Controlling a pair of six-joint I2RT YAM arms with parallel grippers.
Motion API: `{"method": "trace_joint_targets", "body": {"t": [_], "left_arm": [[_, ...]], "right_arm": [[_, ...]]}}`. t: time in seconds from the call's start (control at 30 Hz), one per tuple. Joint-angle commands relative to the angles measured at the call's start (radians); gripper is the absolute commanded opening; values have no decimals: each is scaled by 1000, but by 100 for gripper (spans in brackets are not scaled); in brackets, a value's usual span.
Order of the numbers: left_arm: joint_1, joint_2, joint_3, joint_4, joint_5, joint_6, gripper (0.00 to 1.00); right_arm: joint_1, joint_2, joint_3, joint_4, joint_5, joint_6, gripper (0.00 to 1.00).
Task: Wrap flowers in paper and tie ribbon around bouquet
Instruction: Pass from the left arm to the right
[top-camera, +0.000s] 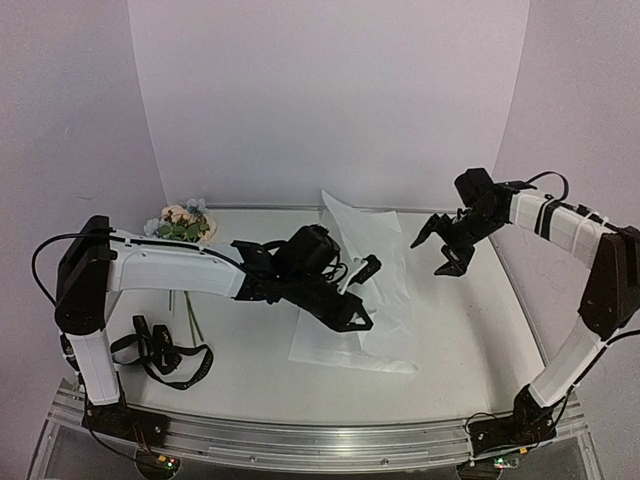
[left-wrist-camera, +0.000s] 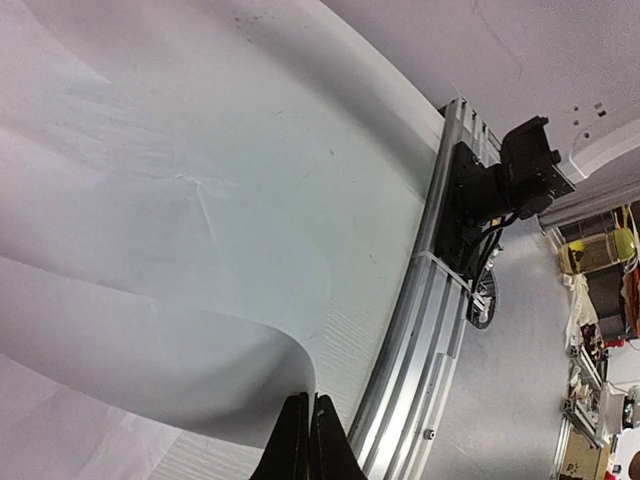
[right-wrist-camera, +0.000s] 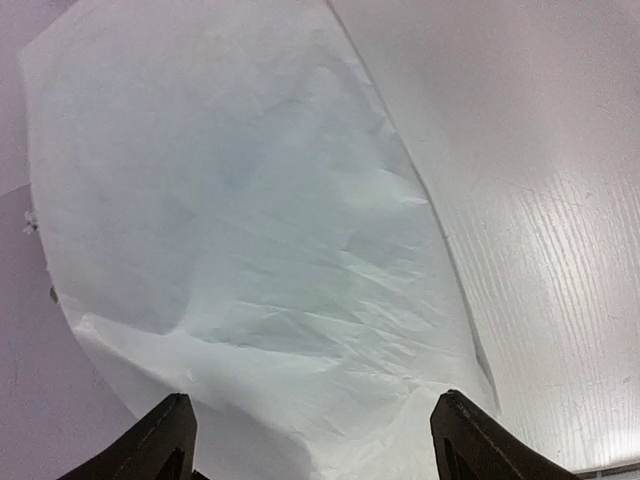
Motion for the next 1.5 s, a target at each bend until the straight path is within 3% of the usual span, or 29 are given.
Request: {"method": "trace_joint_targets", "body": {"t": [0.0,0.43,0.63,0.73,0.8,1.0,1.1,1.13,1.27,1.47], "left_arm": [[-15,-12,65,9,39,51,0],[-16,-136,-5,-4,67,103,0],[-16,-192,-31,-31,51,126,0],[-16,-201,-32,-46,41,134,0],[-16,-205,-33,-54,36,136,0],[-15,-211,-32,-62,19,131,1],[-15,-221,-43,-48,5,112,14],[-15,-234,-57,-32,-7,98,27],[13,-341,-174,94,-111,15,61],[224,-428,-329,151,-216,-160,73]], "right_arm": [[47,24,86,-32,-118,-58,87],[205,235,417,-79,-263,-85,91],[245,297,530,-194,-280,-162,90],[256,293,528,-251,-259,-204,82],[262,278,511,-275,-238,-233,71],[264,212,454,-329,-191,-281,25],[264,180,444,-351,-181,-297,1],[264,171,439,-358,-178,-304,0],[264,124,409,-367,-175,-312,0],[264,52,365,-372,-170,-320,0]]}}
